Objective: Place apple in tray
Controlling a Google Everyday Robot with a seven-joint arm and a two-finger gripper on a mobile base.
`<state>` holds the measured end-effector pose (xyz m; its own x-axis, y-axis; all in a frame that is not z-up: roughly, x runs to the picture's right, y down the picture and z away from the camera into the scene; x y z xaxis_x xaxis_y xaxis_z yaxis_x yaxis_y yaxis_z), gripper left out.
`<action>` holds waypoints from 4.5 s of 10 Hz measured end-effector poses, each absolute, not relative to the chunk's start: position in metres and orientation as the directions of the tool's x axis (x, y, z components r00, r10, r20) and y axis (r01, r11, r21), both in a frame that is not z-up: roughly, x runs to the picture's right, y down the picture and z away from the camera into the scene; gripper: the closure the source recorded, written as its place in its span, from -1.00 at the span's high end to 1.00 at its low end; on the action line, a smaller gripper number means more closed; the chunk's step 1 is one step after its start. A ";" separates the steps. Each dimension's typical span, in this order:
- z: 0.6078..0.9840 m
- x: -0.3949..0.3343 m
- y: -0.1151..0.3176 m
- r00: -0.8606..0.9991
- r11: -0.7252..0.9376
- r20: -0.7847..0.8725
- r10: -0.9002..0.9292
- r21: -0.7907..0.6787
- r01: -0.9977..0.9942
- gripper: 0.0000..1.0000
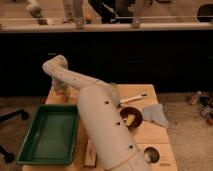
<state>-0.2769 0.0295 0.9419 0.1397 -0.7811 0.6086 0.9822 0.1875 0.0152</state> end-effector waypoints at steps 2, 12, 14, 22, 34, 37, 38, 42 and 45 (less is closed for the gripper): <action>0.937 -0.274 0.027 0.151 0.211 0.602 -0.784 0.030 0.977 -0.96; 0.877 -0.267 0.026 0.172 0.248 0.472 -0.865 0.105 0.963 -1.00; 0.868 -0.270 0.028 0.166 0.246 0.457 -0.874 0.120 0.962 -1.00; 0.824 -0.248 0.052 0.162 0.258 0.438 -0.884 0.169 0.951 -1.00; 0.753 -0.245 0.137 0.098 0.249 0.469 -0.878 0.271 0.930 -1.00; 0.759 -0.263 0.144 0.079 0.226 0.484 -0.872 0.254 0.941 -1.00; 0.761 -0.272 0.145 0.073 0.211 0.485 -0.871 0.237 0.948 -1.00; 0.773 -0.300 0.155 0.059 0.128 0.471 -0.880 0.117 0.985 -1.00; 0.788 -0.301 0.151 0.078 0.098 0.457 -0.886 0.022 0.995 -1.00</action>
